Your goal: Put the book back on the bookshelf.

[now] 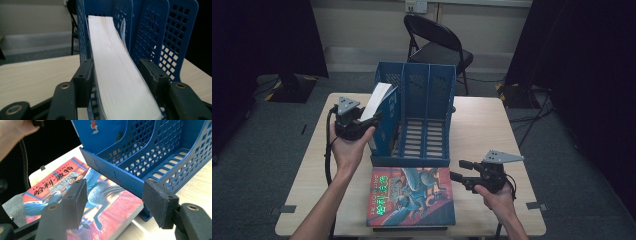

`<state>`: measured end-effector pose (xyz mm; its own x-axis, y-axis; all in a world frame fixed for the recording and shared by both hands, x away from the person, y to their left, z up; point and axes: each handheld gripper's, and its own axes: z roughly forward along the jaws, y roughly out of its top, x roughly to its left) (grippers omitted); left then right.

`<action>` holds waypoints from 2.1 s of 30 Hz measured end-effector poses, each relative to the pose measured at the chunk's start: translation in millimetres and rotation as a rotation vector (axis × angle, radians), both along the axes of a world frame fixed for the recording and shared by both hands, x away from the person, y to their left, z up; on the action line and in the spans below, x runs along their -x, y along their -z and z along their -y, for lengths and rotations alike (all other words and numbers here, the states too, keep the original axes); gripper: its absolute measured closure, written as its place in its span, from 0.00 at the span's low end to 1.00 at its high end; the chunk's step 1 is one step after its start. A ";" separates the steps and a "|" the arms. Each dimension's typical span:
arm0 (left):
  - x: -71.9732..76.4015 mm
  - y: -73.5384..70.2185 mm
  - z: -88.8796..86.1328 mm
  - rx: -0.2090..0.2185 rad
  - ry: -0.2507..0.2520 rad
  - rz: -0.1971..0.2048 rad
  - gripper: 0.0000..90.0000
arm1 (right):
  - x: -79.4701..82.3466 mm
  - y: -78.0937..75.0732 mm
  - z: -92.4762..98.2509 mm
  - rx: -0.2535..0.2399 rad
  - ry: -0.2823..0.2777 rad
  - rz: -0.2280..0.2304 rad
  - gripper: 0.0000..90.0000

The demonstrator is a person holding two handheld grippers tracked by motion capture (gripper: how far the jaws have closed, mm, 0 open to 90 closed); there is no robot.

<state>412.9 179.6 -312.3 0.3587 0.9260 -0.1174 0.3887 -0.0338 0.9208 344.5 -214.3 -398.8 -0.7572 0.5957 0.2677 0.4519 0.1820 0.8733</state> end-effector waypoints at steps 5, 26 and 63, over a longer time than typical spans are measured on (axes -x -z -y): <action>-4.2 -11.1 -2.3 -0.009 -0.001 -0.035 0.56 | 0.3 -0.9 0.0 -0.002 0.000 0.002 0.40; -1.7 -15.5 -12.1 -0.011 0.089 -0.087 0.52 | -0.4 -0.1 3.0 -0.007 0.004 -0.004 0.40; 8.5 -7.7 -24.4 -0.036 0.192 -0.131 0.53 | -2.6 0.4 0.3 -0.007 0.005 -0.009 0.39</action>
